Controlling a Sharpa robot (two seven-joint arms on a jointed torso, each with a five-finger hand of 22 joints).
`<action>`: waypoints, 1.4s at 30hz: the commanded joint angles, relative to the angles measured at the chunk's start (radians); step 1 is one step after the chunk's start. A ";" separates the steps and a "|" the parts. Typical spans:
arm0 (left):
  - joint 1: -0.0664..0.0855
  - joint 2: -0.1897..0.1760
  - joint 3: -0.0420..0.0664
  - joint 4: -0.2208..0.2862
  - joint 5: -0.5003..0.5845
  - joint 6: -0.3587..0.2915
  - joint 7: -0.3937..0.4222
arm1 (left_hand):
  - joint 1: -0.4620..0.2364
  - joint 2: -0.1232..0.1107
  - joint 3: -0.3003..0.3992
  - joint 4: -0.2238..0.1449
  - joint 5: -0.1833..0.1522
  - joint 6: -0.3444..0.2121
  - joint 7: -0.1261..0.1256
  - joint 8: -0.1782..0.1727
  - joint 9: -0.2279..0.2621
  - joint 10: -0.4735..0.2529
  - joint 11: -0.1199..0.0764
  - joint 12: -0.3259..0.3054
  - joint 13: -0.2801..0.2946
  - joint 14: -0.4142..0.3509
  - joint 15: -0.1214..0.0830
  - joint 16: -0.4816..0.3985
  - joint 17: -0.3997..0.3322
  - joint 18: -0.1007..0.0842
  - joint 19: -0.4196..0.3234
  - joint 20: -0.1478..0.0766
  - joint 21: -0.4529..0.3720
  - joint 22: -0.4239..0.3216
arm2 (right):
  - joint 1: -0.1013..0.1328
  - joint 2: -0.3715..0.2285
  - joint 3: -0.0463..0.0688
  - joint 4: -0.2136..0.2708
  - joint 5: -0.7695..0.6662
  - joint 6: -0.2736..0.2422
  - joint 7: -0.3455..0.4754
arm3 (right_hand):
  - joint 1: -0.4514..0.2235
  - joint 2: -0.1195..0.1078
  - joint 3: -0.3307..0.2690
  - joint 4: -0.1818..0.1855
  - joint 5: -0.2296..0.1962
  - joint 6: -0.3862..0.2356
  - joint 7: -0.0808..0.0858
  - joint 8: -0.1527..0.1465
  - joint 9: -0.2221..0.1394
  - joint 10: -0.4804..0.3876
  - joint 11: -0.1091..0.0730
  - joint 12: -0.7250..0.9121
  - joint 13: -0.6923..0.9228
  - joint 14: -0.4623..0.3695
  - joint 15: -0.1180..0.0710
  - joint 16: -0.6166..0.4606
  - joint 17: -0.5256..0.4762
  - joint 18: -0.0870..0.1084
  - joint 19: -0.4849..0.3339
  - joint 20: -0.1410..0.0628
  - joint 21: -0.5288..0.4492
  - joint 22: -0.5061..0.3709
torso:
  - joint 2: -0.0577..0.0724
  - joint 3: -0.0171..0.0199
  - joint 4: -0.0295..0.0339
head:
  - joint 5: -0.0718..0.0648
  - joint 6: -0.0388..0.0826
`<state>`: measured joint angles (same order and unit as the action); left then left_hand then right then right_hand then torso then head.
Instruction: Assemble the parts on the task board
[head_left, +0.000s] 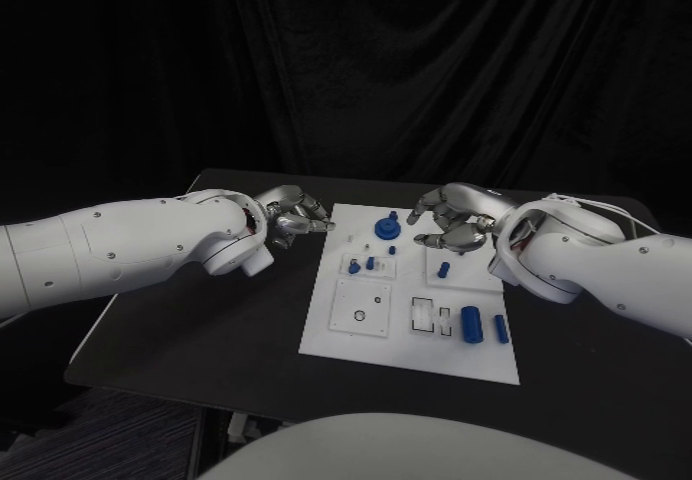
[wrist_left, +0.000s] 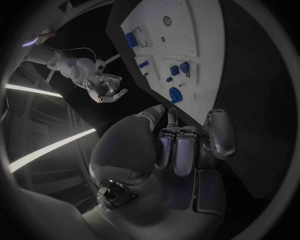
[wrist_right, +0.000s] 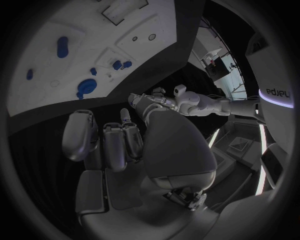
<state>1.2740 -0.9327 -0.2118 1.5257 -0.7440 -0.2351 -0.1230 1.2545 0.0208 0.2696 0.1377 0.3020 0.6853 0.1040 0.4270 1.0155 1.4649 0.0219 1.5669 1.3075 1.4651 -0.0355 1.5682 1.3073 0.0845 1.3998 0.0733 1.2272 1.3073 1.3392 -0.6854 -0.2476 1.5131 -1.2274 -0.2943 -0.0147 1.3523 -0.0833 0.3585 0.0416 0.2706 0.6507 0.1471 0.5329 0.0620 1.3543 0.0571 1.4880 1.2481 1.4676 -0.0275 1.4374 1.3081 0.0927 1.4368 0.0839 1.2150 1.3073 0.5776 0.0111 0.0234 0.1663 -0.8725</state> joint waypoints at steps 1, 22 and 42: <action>-0.006 0.003 0.001 0.012 0.101 -0.002 0.084 | 0.016 -0.002 -0.005 -0.001 0.019 -0.011 0.001 0.006 -0.007 0.106 0.006 0.004 0.263 0.106 0.007 0.003 0.263 -0.008 0.002 0.006 0.003 0.163 | -0.003 0.041 0.001 -0.028 -0.137 0.044 0.021 | 0.007 -0.004 -0.010 0.002 -0.004 0.010 -0.002 -0.014 0.001 0.005 0.001 0.001 -0.002 0.051 0.008 0.005 0.027 -0.012 0.006 0.001 0.004 0.123 | 0.002 -0.0078 0.0190 | -0.008 0.000; -0.038 -0.005 0.001 0.027 0.122 -0.008 0.108 | 0.034 0.001 -0.011 0.002 0.075 -0.013 0.002 0.020 -0.025 0.106 0.007 0.004 0.263 0.106 0.009 0.003 0.263 -0.005 -0.007 0.009 -0.008 0.159 | -0.048 0.224 0.001 -0.172 -0.289 0.147 -0.012 | 0.015 -0.006 -0.026 -0.007 0.010 0.019 -0.004 -0.074 0.002 0.013 -0.004 0.003 0.013 0.054 0.004 0.018 0.047 -0.017 0.013 -0.002 0.025 0.136 | 0.027 -0.0481 0.0723 | -0.059 0.000; -0.042 -0.003 0.001 0.030 0.122 0.006 0.104 | 0.042 0.000 -0.013 0.001 0.101 -0.012 0.001 0.028 -0.034 0.106 0.007 0.004 0.263 0.106 0.009 0.003 0.263 -0.003 -0.013 0.009 -0.016 0.156 | -0.099 0.265 0.002 -0.245 -0.412 0.083 -0.026 | 0.009 -0.015 -0.055 -0.016 -0.045 0.050 -0.002 -0.153 0.004 0.030 -0.004 0.010 0.041 0.055 0.007 0.022 0.052 -0.019 0.017 0.002 0.038 0.148 | 0.033 -0.0567 0.0821 | -0.070 0.000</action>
<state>1.2341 -0.9378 -0.2119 1.5529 -0.6323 -0.2359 -0.0360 1.2857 0.0225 0.2638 0.1380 0.3977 0.6752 0.1072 0.4492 0.9834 1.4649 0.0218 1.5670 1.3075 1.4651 -0.0356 1.5681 1.3073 0.0843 1.3923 0.0806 1.2176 1.3077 1.2428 -0.4213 -0.2466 1.2698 -1.5825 -0.1665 -0.0225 1.3607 -0.0919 0.3077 0.0261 0.2267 0.6988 0.1454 0.3810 0.0645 1.3815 0.0550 1.4926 1.2886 1.4639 -0.0239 1.4560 1.3077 0.0844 1.4474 0.0875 1.2498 1.3079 0.6109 -0.0445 0.1053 0.0935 -0.8725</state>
